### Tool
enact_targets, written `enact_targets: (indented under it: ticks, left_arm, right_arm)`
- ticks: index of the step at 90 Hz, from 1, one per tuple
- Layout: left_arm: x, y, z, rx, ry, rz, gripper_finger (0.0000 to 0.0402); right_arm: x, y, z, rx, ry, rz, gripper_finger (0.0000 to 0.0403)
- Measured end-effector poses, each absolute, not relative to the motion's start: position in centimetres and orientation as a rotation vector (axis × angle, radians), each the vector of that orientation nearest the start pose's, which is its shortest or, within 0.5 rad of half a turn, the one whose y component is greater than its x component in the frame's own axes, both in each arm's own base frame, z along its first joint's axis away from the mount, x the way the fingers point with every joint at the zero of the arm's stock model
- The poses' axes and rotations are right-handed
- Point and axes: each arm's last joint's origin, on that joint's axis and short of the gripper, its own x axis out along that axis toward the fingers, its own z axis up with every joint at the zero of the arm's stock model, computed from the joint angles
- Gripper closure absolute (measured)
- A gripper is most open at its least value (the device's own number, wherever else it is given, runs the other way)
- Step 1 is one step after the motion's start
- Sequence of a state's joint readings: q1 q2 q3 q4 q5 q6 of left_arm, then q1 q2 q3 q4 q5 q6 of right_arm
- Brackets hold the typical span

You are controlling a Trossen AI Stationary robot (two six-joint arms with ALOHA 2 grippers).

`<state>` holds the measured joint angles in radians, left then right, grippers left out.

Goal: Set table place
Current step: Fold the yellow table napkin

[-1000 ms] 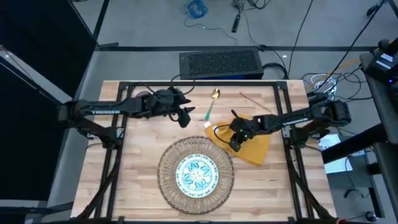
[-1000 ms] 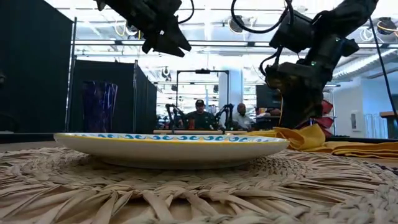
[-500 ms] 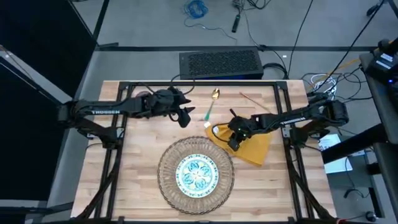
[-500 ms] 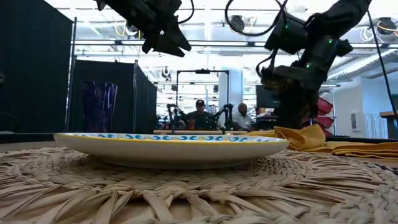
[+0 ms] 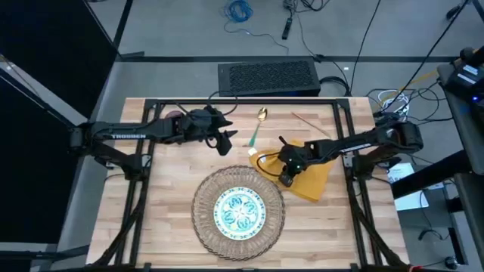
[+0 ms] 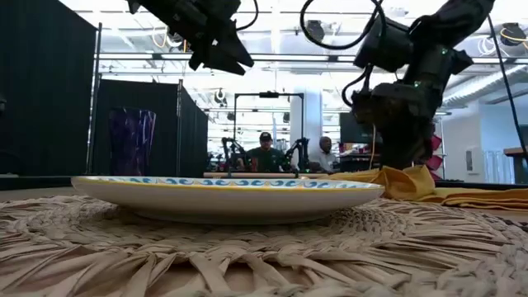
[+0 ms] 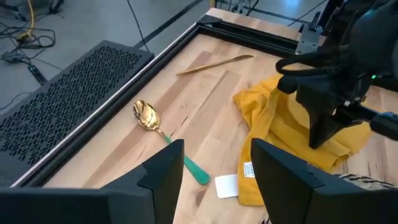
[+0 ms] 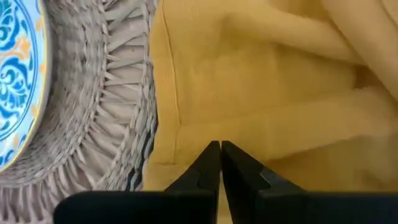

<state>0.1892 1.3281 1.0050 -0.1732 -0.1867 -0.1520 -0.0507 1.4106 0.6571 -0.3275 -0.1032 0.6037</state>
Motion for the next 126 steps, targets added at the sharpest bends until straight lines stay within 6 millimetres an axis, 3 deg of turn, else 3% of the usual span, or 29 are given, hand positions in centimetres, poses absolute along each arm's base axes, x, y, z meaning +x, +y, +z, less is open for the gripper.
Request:
enact_targets:
  ticks: [34, 52, 70, 126]
  left_arm:
    - [28.6, 6.0, 29.3, -0.147, 0.470, 0.405, 0.0230]
    - [28.6, 6.0, 29.3, -0.147, 0.470, 0.405, 0.0230]
    - [28.6, 6.0, 29.3, -0.147, 0.471, 0.403, 0.0230]
    - [28.7, 5.9, 29.3, -0.149, 0.473, 0.392, 0.0230]
  right_arm:
    - [23.4, -0.4, 16.1, 0.625, 1.088, -0.324, 0.0403]
    - [23.7, -1.7, 16.3, 0.608, 1.026, -0.378, 0.0403]
    - [23.1, -2.6, 16.0, 0.602, 1.079, -0.417, 0.0403]
    - [23.2, -2.1, 15.4, 0.640, 1.138, -0.347, 0.0403]
